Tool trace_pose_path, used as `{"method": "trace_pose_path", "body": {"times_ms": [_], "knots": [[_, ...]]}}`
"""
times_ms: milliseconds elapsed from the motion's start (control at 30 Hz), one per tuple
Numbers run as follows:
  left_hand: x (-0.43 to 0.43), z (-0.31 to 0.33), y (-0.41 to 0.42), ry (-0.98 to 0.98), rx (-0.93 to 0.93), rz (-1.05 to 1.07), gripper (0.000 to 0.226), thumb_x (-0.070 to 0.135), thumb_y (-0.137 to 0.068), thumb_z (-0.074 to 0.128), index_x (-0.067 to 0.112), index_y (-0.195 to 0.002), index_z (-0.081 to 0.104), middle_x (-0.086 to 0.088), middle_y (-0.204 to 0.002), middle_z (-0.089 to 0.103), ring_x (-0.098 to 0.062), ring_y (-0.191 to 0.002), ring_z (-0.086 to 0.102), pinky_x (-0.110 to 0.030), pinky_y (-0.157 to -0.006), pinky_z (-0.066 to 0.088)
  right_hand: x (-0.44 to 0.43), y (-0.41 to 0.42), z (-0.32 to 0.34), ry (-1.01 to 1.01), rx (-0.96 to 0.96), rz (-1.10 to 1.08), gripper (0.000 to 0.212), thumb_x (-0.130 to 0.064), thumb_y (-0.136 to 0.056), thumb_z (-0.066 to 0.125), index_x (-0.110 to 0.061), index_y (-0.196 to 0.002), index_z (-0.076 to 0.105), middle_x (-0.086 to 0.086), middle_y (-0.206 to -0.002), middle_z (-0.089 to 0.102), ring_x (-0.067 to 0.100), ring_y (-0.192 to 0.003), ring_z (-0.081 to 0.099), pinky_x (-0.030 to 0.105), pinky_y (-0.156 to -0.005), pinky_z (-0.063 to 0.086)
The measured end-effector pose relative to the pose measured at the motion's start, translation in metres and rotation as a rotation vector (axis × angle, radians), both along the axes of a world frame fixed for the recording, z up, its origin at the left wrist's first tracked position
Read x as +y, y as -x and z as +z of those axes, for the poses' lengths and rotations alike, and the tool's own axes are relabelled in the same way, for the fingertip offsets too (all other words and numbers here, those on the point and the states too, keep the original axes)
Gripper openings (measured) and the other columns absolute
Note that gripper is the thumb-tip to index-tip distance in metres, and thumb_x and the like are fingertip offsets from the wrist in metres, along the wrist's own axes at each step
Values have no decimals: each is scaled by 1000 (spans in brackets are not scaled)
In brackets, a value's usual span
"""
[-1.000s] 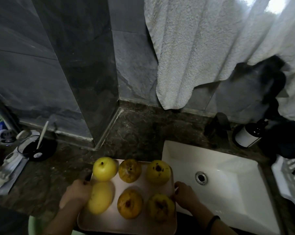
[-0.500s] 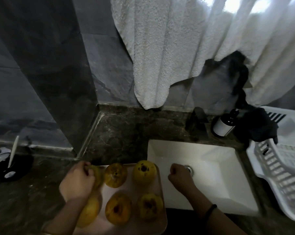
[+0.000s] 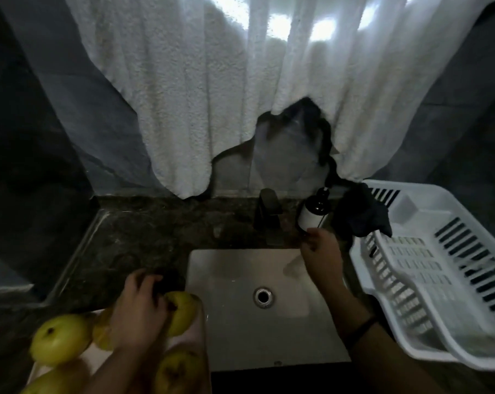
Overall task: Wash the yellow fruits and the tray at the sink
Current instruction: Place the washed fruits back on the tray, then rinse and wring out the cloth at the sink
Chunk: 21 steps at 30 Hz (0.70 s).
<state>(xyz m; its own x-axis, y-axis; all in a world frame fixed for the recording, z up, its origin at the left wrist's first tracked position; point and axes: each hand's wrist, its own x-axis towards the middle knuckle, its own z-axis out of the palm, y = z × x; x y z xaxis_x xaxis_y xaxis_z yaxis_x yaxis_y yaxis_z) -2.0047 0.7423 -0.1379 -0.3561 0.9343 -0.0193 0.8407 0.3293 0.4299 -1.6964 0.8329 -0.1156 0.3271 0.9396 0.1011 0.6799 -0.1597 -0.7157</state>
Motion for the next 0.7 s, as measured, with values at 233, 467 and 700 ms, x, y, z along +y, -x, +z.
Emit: {"method": "trace_pose_path", "body": {"times_ms": [233,467,700], "knots": [[7,3,-44,-48,-71,-44,35,16,-85,62,15,-120,61,-6,-139,40,-24,-107,57,-34,-82,48,43,-62,14,30,1288,-515,15,-11,-92,50,-13,-107,54,4,-97,56,13,-77,55,24,-64,48],[23,-4,-83,-108,-197,-17,23,9,-81,63,16,-103,67,-5,-128,48,-25,-91,64,-36,-72,52,78,-82,17,-3,1405,-532,25,-21,-91,52,-19,-116,53,2,-123,49,16,-104,50,27,-86,47],[37,3,-109,-86,-227,-50,22,15,-86,58,20,-107,64,6,-125,47,-16,-89,63,-31,-72,51,101,-92,10,-8,1414,-430,50,-45,-96,46,-19,-140,45,2,-138,51,23,-125,49,32,-101,42]]}}
